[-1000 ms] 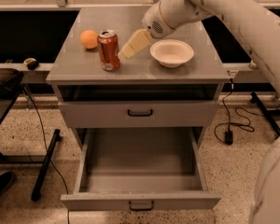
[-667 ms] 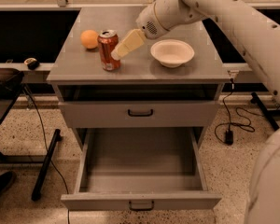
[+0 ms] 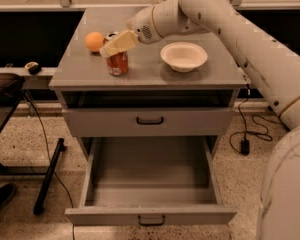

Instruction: Place coke can into middle drawer

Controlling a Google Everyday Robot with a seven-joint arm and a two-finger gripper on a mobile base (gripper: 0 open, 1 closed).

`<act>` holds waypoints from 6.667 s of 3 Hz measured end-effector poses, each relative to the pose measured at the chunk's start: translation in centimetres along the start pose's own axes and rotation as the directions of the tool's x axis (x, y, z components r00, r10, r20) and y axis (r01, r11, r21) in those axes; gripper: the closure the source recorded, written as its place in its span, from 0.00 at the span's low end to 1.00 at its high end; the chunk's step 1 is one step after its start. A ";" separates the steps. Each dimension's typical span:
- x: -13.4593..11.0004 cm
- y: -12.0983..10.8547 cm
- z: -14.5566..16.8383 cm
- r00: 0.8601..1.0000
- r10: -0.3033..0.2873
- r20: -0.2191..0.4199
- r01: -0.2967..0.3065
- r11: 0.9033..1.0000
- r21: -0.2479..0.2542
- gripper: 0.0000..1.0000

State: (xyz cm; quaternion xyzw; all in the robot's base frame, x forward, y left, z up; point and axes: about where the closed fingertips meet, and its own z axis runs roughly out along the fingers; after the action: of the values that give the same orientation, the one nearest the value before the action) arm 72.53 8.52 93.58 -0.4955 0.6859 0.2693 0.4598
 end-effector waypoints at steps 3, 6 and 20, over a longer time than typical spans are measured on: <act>-0.3 2.6 5.9 0.983 0.091 0.158 -0.071 0.990 -0.125 0.84; 4.1 3.9 -11.1 0.900 -0.116 0.420 0.167 0.982 -0.087 1.00; 35.6 18.6 -5.1 0.987 -0.050 0.154 0.086 0.967 -0.241 1.00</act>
Offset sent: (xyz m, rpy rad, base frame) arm -0.0020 0.0765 -0.0407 0.2705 0.0859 0.1071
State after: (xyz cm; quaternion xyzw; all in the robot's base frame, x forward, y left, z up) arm 50.39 -4.32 62.27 -0.5509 0.5940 0.3723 0.4529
